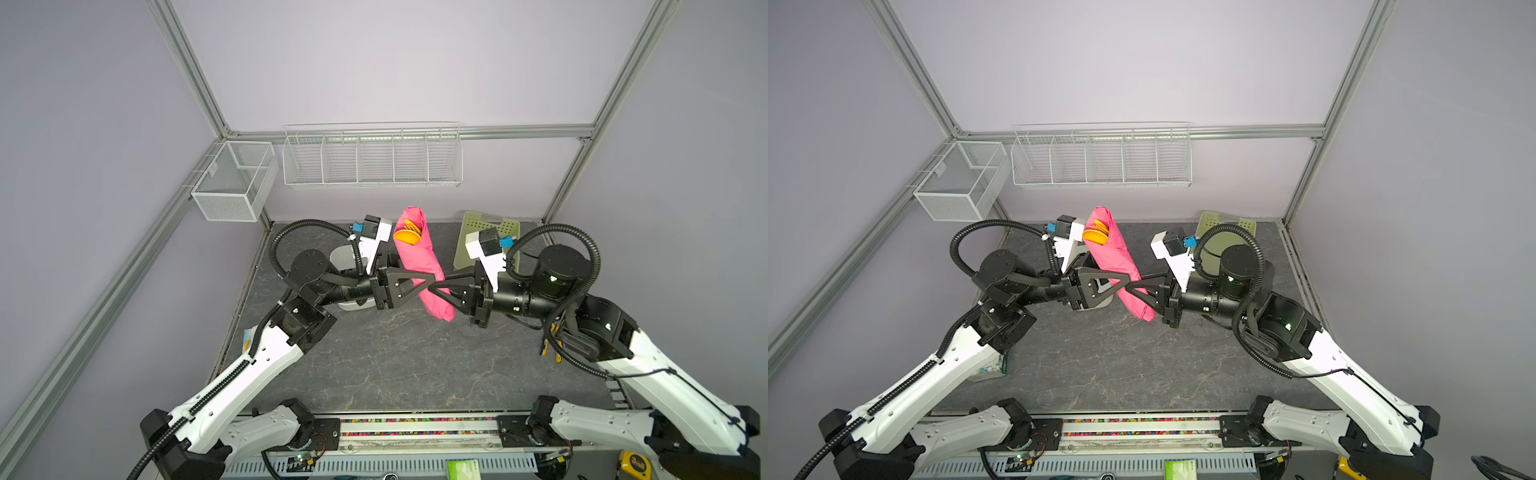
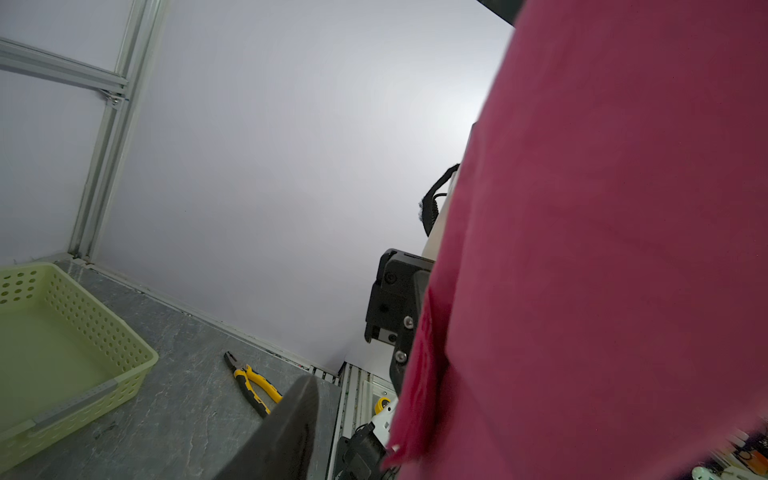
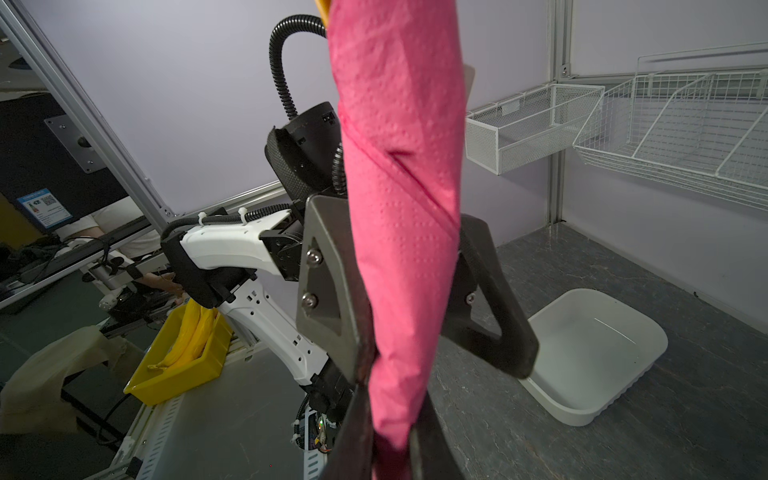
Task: Place the utensils on the paper napkin and roll it up
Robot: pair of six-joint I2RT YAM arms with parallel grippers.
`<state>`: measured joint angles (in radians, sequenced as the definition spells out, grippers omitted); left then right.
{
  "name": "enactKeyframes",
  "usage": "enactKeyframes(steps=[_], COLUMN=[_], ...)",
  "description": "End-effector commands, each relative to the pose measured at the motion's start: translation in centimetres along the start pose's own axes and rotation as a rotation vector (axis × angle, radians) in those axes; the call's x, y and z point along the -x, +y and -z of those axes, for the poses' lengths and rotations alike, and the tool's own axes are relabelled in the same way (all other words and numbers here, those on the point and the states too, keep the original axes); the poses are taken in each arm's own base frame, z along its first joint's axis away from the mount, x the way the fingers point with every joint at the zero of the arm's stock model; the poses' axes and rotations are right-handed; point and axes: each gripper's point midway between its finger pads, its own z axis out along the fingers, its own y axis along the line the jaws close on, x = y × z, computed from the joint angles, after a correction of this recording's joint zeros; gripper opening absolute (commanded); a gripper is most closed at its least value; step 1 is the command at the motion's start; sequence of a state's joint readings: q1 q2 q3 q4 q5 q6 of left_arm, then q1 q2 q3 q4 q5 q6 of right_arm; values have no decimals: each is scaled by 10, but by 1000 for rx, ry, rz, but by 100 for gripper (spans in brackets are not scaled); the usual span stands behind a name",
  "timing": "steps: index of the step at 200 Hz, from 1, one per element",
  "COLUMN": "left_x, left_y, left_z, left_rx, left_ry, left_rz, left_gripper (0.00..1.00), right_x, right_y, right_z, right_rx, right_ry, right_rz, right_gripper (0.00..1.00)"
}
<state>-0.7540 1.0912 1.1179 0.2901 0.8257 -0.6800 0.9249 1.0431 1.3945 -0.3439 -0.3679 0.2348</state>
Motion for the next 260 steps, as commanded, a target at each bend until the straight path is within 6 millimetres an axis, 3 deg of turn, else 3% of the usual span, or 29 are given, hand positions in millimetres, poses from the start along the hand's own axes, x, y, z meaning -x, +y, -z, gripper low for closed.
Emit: enactKeyframes(steps=[1,53,144,171,202,232,260], left_x=[12,19,16,17,17,17,17], left_y=[-23,-32,-34,-36,-38,-38,-39], left_z=[-4,-5,-2,-1,0,1,1], left_rx=[-86,-123,-130,-134,-137,-137,-139], left_ry=[-1,-18,-21,-25,-30,-34,-34], left_rz=[-43,-65,-68,-79,-86,-88,-90], left_gripper=[59,53,18,11,7,5,5], right_x=[5,1,-4,-5,-2,-2,1], right_y=[9,7,-1,-1,0,3,0], right_z=[-1,-4,-2,-2,3,8,15], right_rx=[44,42,-1,-5,-10,-3,-28], right_ry=[-21,-4,11,12,-1,-27,-82], right_rz=[36,28,18,13,6,-13,-64], right_gripper=[12,12,13,14,24,43,48])
